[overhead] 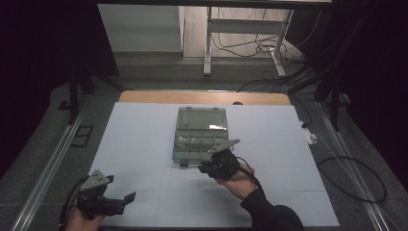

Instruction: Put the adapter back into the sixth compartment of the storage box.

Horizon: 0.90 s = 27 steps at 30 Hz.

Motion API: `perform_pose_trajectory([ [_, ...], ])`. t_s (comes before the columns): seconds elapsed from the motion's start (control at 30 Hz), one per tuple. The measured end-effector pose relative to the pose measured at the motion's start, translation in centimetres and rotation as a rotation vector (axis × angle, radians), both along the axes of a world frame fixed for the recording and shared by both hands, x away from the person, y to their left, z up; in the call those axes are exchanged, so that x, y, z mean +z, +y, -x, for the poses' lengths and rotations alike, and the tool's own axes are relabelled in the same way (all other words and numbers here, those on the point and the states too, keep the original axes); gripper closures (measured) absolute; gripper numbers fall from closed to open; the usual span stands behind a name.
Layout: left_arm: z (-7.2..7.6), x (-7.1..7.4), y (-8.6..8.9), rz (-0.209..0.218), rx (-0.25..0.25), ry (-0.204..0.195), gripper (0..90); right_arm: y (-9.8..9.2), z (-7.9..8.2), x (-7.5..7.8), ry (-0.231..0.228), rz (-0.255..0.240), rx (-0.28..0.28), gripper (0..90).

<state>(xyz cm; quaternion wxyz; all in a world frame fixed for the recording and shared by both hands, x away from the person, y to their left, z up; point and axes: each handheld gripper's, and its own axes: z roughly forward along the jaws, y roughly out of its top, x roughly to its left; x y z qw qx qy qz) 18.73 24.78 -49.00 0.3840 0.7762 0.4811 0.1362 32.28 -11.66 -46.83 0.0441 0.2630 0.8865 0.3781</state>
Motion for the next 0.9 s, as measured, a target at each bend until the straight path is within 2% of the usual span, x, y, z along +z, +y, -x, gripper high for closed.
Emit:
perform_pose_trajectory([
  [0.57, 0.0, 0.0, 0.0, 0.003, -0.001, 0.002, 0.2, 0.9, -2.0, 0.1, -0.015, -0.013, -0.035, 76.2],
  [0.9, -0.1, 0.0, 0.1, 0.007, 0.0, 0.003, 0.4, 1.7, -3.3, -0.1, -0.026, -0.004, -0.05, 76.1],
])
